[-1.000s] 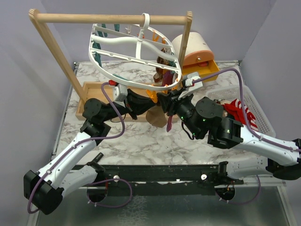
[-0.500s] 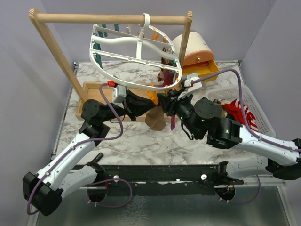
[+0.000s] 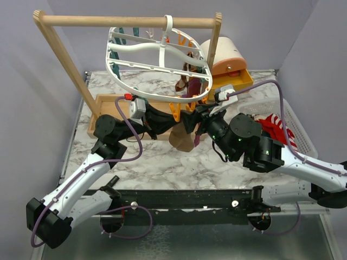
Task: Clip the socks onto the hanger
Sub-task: Clamp the sock onto the hanger, then pick up the sock from the bin.
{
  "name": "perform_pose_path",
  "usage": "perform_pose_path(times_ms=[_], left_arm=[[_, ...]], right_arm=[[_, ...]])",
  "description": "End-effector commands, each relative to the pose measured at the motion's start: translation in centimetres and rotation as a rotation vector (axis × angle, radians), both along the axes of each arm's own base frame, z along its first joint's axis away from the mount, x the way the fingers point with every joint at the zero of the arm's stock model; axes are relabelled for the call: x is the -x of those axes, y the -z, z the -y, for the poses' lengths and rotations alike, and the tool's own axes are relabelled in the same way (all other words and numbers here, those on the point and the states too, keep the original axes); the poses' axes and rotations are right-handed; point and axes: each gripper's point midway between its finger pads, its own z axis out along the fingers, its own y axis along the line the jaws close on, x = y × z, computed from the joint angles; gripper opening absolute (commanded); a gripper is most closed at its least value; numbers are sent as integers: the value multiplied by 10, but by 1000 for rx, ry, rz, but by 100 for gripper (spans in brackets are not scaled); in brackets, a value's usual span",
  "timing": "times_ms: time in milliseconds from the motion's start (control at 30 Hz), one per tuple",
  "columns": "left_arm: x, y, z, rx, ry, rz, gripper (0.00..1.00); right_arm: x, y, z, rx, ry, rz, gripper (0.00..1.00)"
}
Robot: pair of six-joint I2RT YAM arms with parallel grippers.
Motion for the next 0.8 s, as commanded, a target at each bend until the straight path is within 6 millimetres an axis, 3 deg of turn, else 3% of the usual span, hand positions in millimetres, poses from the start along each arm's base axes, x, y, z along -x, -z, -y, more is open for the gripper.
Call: perform_pose_path(times_ms=[0, 300, 400, 467, 500, 767], left_arm=[[1, 1, -1, 10, -13, 28, 9], [1, 10, -1, -1, -17, 17, 40], [3, 13, -3, -3, -17, 19, 67], [4, 15, -5, -3, -27, 21, 94], [4, 17, -7, -6, -38, 20, 99], [9, 51, -31, -63, -163, -14, 99]], right_arm=[[7, -2, 7, -17, -24, -13, 65], [14, -14, 27, -30, -36, -17, 76], [19, -15, 35, -2, -55, -21, 78], [21, -16, 41, 11, -56, -25, 79], [22, -17, 45, 12, -51, -25, 79], [11, -43, 71, 10, 60, 48, 79]])
